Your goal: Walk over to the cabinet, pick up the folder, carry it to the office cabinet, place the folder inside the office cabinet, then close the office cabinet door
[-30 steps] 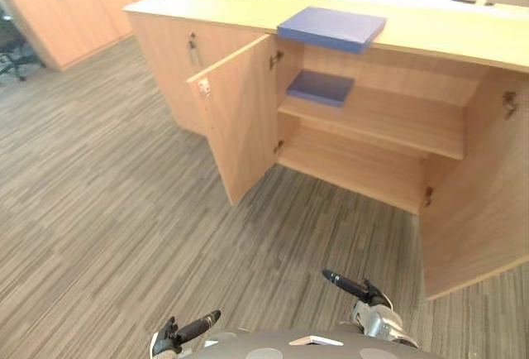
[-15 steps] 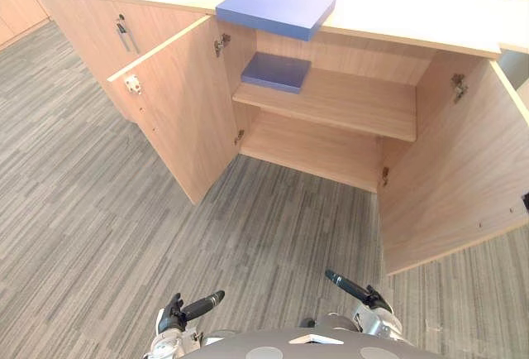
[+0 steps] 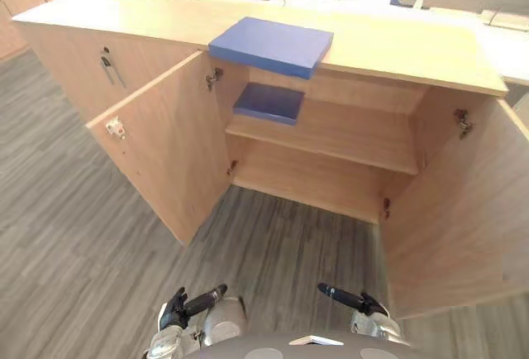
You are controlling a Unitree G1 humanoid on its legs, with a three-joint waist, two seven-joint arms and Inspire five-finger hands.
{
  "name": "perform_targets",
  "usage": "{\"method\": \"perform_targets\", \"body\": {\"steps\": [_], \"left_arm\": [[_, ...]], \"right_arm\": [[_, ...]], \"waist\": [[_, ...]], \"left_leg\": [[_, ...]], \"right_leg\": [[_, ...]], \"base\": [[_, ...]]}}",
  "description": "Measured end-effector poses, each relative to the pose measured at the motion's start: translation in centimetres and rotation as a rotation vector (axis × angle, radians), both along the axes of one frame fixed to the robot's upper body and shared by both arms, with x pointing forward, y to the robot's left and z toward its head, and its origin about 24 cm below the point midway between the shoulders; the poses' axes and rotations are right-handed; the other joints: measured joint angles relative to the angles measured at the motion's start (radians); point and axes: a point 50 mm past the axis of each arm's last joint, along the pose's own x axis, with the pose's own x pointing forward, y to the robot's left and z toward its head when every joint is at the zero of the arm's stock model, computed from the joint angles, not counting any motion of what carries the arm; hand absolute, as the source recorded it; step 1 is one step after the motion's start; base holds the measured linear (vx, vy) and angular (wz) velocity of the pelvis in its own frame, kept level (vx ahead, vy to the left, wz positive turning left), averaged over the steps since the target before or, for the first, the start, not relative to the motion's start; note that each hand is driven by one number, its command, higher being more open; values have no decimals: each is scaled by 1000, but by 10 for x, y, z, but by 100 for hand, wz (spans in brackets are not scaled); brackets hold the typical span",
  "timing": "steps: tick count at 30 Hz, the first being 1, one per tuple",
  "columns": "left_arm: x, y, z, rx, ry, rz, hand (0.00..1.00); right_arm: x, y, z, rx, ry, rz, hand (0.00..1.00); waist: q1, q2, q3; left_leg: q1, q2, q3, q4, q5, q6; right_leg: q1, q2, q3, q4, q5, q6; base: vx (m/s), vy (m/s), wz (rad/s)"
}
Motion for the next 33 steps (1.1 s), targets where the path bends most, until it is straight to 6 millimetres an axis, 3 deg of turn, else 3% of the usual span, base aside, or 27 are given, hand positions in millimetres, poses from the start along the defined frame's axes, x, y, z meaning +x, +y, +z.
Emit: {"method": "perform_targets", "body": {"steps": [1, 2, 3, 5, 7, 11, 15, 19, 21, 22, 24, 26, 28, 31, 33], "left_arm": [[-8, -8, -3, -12, 20, -10, 100], [-7, -9, -3, -12, 24, -17, 100], [2, -2, -1, 7, 8, -26, 100], [6, 3, 1, 20, -13, -3, 100], [1, 1, -1, 9, 9, 16, 100], [-28, 5, -8, 0, 100, 86, 100], [-36, 5, -9, 7, 123, 98, 100], [-44, 4, -10, 10, 144, 79, 100], [-46, 5, -10, 11, 147, 74, 100], [-44, 6, -10, 16, 143, 74, 100], [-41, 6, -9, 17, 136, 71, 100], [-38, 3, -11, 9, 141, 68, 100], [-39, 3, -11, 9, 145, 70, 100], [-38, 7, -10, 14, 139, 76, 100], [-40, -1, -11, -12, 131, 123, 100]], "right_arm": [[0, -4, 1, -11, -1, -1, 100], [2, 0, 1, -1, -5, 2, 100], [6, 13, 0, 25, -13, 35, 100], [14, 25, 2, 48, -33, 59, 100], [18, 26, 3, 46, -41, 65, 100], [5, 21, -1, 37, -3, 64, 100], [-9, 11, -5, 12, 41, 80, 100], [-27, -5, -7, -2, 76, 7, 100], [-26, -9, -6, -5, 60, -32, 100], [-25, -11, -5, -12, 52, -42, 100], [-21, -10, -4, -10, 42, -38, 100], [-18, -9, -4, -6, 30, -34, 100], [-10, -4, -2, -1, 8, -18, 100], [-14, 0, -4, -1, 25, 10, 100], [-21, -10, -4, -32, 48, 32, 100]], "waist": [[0, 42, -12], [9, 52, -8], [3, 8, -5], [11, -30, 5], [18, -26, 7], [16, -35, -19], [19, -34, -29], [14, -35, -58], [-8, -43, -71], [-20, -43, -69], [-23, -37, -64], [-26, -22, -54], [-30, -23, -49], [-40, -54, -43], [-31, -32, -43]], "left_leg": [[27, -11, -50, -338, 152, 3], [27, -22, -53, -327, 192, 1], [44, -71, -40, -390, 199, -4], [71, -121, -35, -469, 220, -7], [86, -134, -30, -472, 210, 4], [182, -195, -2, -607, 252, 55], [257, -227, -15, -675, 260, 65], [352, -261, -50, -769, 264, 73], [387, -286, -55, -805, 264, 83], [400, -287, -51, -824, 271, 97], [416, -272, -49, -846, 276, 100], [449, -238, -50, -868, 264, 102], [466, -225, -68, -886, 251, 81], [483, -245, -116, -902, 255, 70], [483, -226, -131, -917, 288, 27]], "right_leg": [[3, 11, 24, 23, -21, 32], [10, -4, 55, 24, -49, 46], [-2, -25, 101, 16, -59, 48], [-52, -16, 124, 14, -43, 47], [-42, -28, 133, 7, -27, 49], [-27, -99, 180, -23, 58, 108], [-32, -137, 210, 3, 99, 132], [-187, -190, 242, 314, 102, 135], [-262, -241, 195, 470, 120, 112], [-281, -262, 138, 507, 95, 95], [-316, -248, 67, 522, -9, 94], [-350, -169, 23, 461, -63, 85], [-383, -97, 44, 327, -55, 88], [-385, -75, 96, 252, 4, 71], [-378, -65, 57, 249, -6, 55]], "base": [[292, 343, -37], [270, 285, 0], [212, 194, 19], [125, 75, 20], [127, 75, -2], [202, 122, -22], [162, 83, -41], [130, 127, -44], [90, 109, -20], [45, 79, -8], [-4, 47, -16], [-51, -27, -16], [-89, -119, 3], [5, -191, 56], [98, -179, 52]]}}
